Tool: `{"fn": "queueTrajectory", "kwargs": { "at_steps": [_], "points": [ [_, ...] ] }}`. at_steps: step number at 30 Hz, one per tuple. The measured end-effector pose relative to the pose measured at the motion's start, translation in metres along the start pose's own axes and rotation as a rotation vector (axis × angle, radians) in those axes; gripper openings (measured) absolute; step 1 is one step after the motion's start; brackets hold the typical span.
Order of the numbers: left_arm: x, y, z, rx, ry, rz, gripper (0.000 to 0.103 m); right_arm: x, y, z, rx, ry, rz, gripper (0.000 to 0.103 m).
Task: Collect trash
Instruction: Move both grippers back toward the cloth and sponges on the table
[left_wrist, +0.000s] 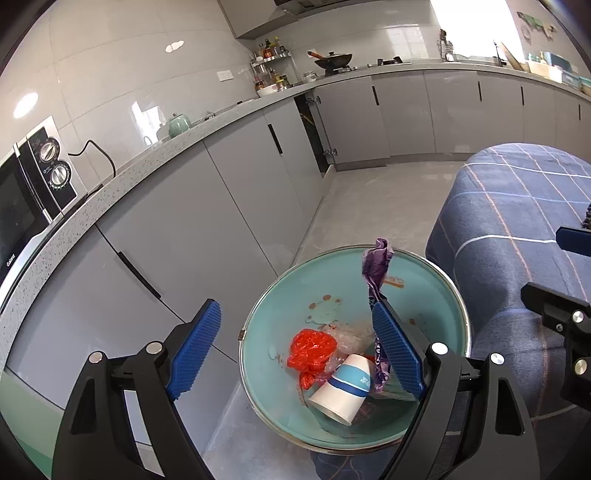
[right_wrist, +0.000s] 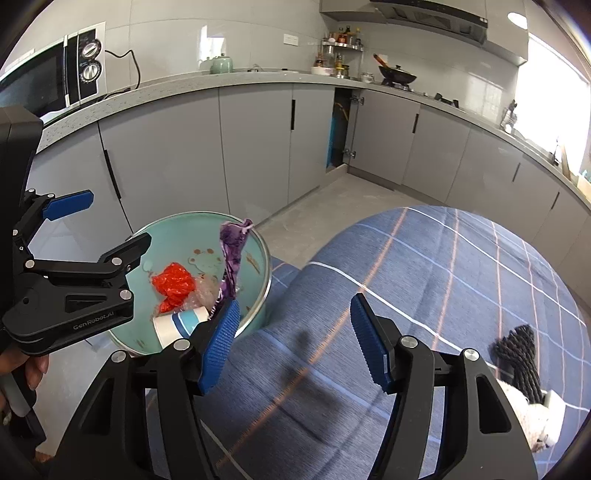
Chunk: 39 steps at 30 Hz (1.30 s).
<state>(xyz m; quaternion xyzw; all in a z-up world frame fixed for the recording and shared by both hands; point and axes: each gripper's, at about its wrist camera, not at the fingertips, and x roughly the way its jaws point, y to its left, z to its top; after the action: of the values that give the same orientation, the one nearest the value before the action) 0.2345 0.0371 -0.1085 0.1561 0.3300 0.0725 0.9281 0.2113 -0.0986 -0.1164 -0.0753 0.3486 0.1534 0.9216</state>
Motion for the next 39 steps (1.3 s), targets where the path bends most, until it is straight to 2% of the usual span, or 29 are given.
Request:
{"fn": "queueTrajectory", "kwargs": {
  "at_steps": [3,7,17,22,28,39],
  "points": [
    [-0.001,-0.005,-0.001,0.016,0.008,0.006,0.093,-0.006,-0.005,-0.003,0.001,0.002,-0.019,0.063],
    [-0.007,-0.016,-0.001,0.034,0.000,-0.007,0.093,-0.020,-0.015,-0.009,0.009,-0.003,-0.051,0.069],
    [-0.027,-0.043,-0.003,0.073,-0.034,-0.066,0.094,-0.060,-0.052,-0.030,0.049,-0.017,-0.141,0.070],
    [-0.039,-0.058,-0.003,0.084,-0.041,-0.116,0.094,-0.091,-0.082,-0.048,0.093,-0.037,-0.205,0.076],
    [-0.058,-0.084,0.000,0.121,-0.059,-0.183,0.094,-0.122,-0.127,-0.078,0.175,-0.031,-0.293,0.076],
    [-0.100,-0.154,0.021,0.230,-0.137,-0.300,0.095,-0.153,-0.184,-0.126,0.272,-0.003,-0.394,0.079]
  ]
}}
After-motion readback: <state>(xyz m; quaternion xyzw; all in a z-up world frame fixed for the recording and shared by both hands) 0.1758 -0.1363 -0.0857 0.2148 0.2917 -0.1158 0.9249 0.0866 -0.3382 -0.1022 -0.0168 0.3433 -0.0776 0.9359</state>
